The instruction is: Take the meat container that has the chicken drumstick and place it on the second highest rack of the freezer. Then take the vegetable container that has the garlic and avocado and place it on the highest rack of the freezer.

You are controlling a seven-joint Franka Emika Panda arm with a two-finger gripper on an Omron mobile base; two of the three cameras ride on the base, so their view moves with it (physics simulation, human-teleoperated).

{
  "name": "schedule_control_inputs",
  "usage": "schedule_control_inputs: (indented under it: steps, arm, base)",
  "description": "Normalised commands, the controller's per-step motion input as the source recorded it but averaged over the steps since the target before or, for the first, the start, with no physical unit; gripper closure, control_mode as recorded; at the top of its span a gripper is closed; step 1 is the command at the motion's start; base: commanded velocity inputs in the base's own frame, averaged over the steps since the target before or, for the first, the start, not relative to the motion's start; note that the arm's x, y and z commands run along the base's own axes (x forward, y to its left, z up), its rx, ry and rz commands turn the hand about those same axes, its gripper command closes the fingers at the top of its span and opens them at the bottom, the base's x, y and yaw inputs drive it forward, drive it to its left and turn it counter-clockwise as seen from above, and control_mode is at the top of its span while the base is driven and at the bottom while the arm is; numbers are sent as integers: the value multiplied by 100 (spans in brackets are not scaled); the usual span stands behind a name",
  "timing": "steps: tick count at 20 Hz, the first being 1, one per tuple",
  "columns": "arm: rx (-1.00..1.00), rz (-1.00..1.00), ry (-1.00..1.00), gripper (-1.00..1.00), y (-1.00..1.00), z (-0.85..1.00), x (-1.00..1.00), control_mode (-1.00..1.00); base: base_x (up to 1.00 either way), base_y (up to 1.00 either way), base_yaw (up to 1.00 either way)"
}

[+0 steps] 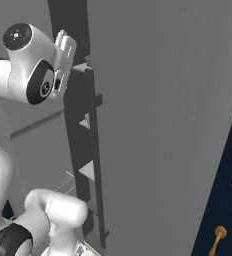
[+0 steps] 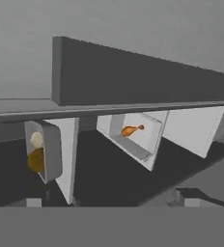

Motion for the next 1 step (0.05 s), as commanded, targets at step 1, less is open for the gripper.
schedule_control_inputs:
  steps: [1]
  arm:
    - [0,0,0,-100,6,-22,-100,-100]
  base:
    - [0,0,0]
